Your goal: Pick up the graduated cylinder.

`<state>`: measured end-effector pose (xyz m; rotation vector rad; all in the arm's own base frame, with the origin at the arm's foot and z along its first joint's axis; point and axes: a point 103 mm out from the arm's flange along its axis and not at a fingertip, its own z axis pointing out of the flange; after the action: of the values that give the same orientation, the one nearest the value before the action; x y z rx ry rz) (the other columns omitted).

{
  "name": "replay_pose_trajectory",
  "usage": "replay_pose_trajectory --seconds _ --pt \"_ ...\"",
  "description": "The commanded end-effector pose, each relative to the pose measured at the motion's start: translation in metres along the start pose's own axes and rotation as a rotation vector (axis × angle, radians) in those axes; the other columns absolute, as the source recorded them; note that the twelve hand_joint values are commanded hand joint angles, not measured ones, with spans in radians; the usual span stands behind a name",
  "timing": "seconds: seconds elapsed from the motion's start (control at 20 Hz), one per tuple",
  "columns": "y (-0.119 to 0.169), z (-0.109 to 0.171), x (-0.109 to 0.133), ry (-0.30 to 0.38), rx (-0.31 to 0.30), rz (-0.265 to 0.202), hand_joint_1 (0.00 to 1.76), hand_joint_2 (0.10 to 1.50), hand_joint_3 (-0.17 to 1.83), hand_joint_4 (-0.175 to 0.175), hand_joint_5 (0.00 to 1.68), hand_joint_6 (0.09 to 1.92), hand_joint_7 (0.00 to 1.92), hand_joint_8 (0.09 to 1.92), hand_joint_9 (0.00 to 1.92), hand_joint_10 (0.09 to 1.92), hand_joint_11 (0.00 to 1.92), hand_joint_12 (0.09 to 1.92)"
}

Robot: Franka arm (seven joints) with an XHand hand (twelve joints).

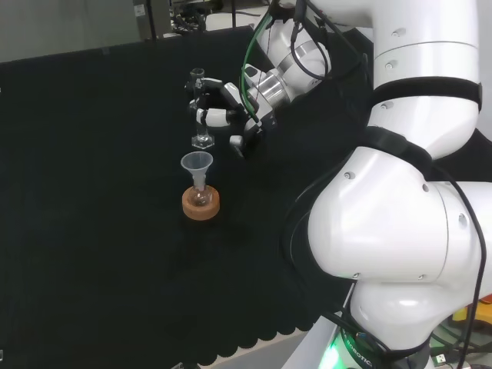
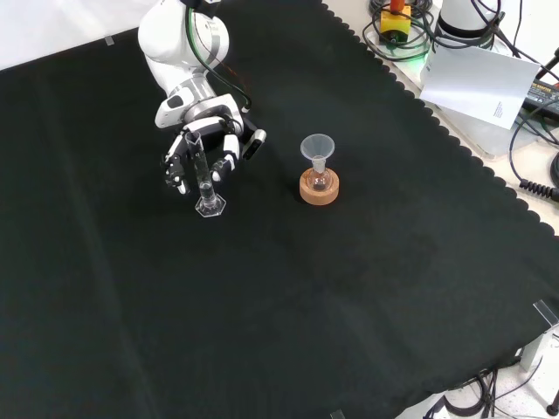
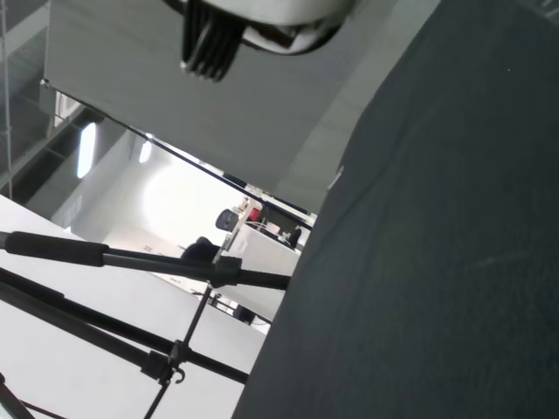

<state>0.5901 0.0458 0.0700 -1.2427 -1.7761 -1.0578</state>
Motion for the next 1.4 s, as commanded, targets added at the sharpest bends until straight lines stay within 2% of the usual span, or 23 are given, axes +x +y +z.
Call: replay_pose_trajectory --seconds 0.05,0.35,0.6,0.8,0.9,0.95,1.0,1.05,1.1,1.4 --pt "0.0 -0.002 0.002 0.009 -0.012 -0.005 1.06 0.73 0.62 -0.022 0.65 0.61 0.61 0.63 0.92 0.41 0.75 1.1" --pt "0.002 -0.004 0.002 0.003 0.001 0.0 1.07 0.74 0.62 -0.021 0.67 0.63 0.63 0.63 0.96 0.39 0.79 1.08" --pt "0.002 -0.001 0.002 -0.01 0.01 0.009 1.12 0.78 0.62 -0.019 0.73 0.64 0.68 0.62 1.04 0.33 0.93 1.0" --pt "0.003 0.0 0.003 -0.03 0.012 0.015 1.19 0.81 0.63 0.004 0.83 0.65 0.8 0.63 1.12 0.29 1.04 0.92" --pt "0.002 -0.001 0.004 -0.051 0.011 0.018 1.16 0.98 0.33 -0.101 0.88 0.96 0.89 0.64 1.17 0.29 1.09 0.88" --pt "0.002 -0.002 0.005 -0.071 0.011 0.02 1.15 1.05 0.21 -0.135 0.88 1.05 0.93 0.63 1.2 0.28 1.11 0.86" --pt "0.001 -0.003 0.006 -0.092 0.012 0.023 1.18 1.1 0.12 -0.155 0.88 1.1 0.93 0.81 1.22 0.28 1.13 0.84" --pt "0.001 -0.006 0.008 -0.117 0.017 0.025 1.21 1.12 0.07 -0.166 0.88 1.12 0.92 0.95 1.24 0.28 1.15 0.83" --pt "0.0 -0.008 0.009 -0.144 0.024 0.027 1.23 1.13 0.04 -0.171 0.9 1.11 0.93 1.02 1.26 0.28 1.16 0.82" --pt "0.0 -0.021 0.019 -0.259 0.1 0.0 1.26 1.12 0.0 -0.175 0.96 1.04 0.99 1.01 1.36 0.22 1.25 0.75"
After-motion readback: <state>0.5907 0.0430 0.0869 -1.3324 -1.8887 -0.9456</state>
